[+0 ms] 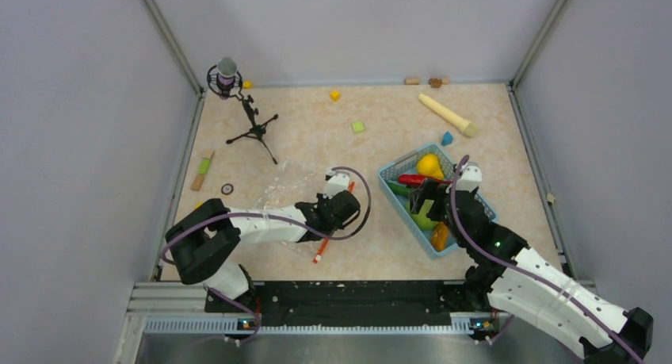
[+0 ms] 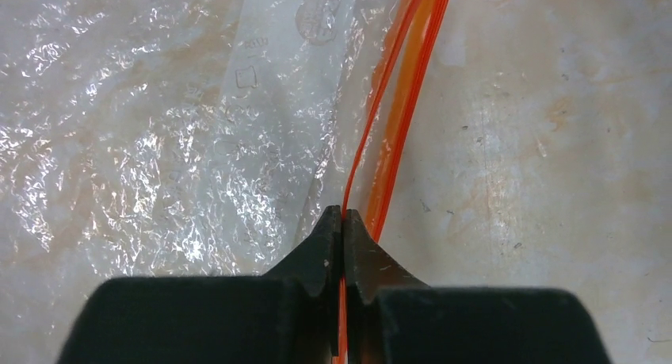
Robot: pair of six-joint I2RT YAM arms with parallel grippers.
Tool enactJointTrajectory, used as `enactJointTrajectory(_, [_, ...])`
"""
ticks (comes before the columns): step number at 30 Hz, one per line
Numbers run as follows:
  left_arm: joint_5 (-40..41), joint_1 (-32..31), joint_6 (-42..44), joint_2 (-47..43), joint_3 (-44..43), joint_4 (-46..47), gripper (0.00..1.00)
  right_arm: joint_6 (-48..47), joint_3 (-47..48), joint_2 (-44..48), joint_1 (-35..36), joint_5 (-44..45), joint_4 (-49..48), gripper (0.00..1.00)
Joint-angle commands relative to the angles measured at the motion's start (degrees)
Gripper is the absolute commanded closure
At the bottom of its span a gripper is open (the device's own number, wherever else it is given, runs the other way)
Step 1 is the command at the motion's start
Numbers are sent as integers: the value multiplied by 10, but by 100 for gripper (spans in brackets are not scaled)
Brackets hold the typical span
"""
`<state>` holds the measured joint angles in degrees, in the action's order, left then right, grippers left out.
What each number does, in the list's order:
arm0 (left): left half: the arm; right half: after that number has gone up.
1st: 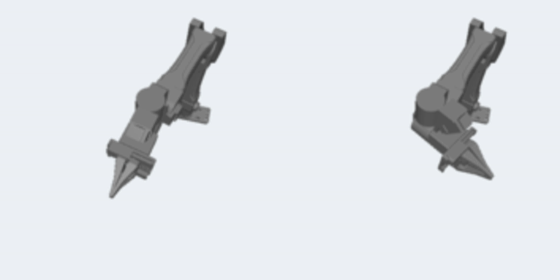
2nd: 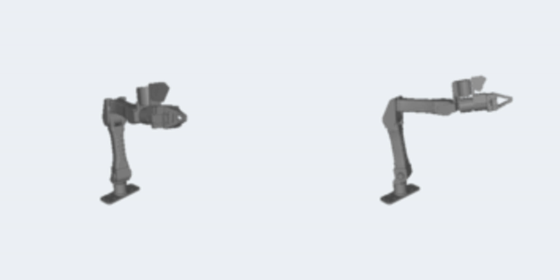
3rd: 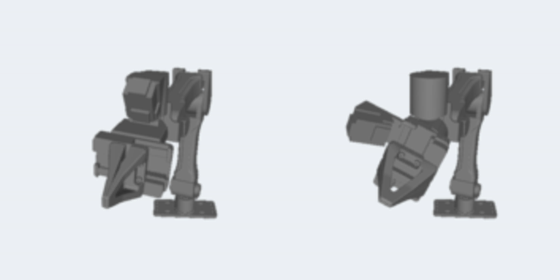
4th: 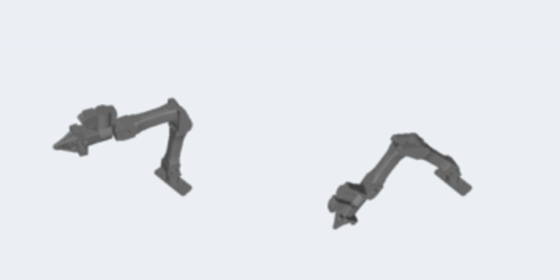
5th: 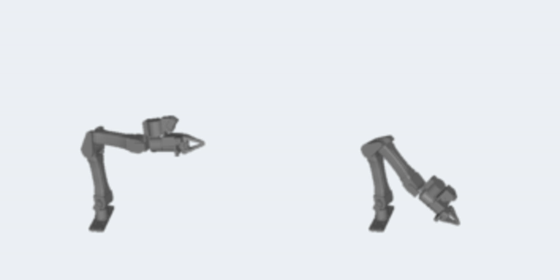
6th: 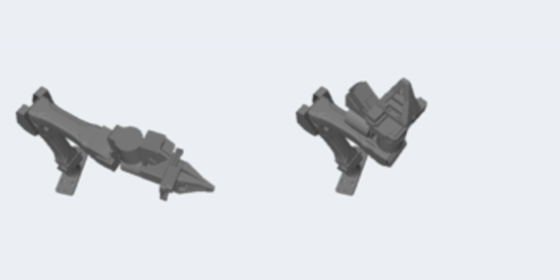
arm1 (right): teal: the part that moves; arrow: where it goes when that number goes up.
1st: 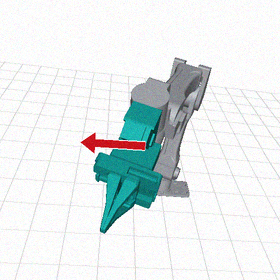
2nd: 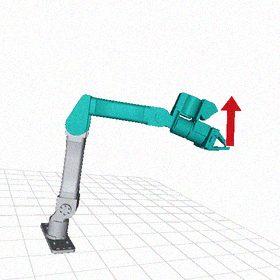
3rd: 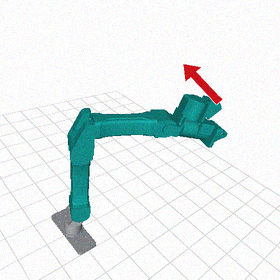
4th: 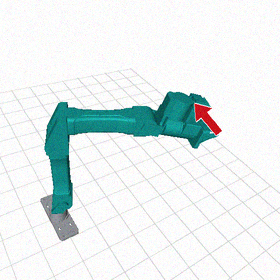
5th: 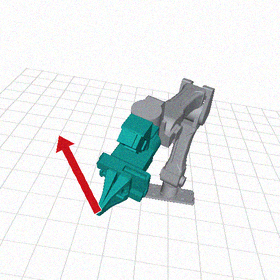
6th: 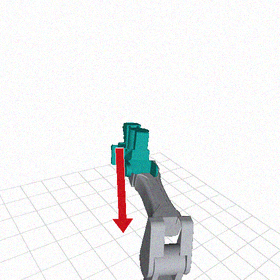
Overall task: Place the food in the zip-top bag and seal the zipper
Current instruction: Pick up the zipper food storage bag at the center of the board, then open the zipper of the food storage bag at the center of the board.
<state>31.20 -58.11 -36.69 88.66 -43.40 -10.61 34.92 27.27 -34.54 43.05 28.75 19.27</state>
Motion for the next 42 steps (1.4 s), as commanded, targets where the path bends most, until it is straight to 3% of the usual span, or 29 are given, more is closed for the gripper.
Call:
enactJointTrajectory(1, [30, 2, -12, -17, -20, -1, 100, -6, 11, -2, -1, -9, -23, 2])
enactJointTrajectory(8, [23, 2, -11, -115, 3, -3, 100, -19, 6, -8, -1, -48, -56, 2])
enactJointTrajectory(13, [3, 1, -19, -245, -3, -52, 100, -60, -4, -15, -1, -154, -126, 2])
enactJointTrajectory(19, [2, 1, -8, -335, -117, -219, 100, -75, -17, -94, 0, -298, -273, 2])
enactJointTrajectory(24, [0, 2, 5, -370, -127, -212, 100, -80, 40, -173, 18, -372, -357, 2])
enactJointTrajectory(30, [14, 1, -6, -374, -115, -199, 100, -123, 143, -243, 91, -324, -347, 2])
enactJointTrajectory(42, [-2, 2, -1, -386, -95, -185, 100, -102, 248, -387, 126, -180, -355, 10])
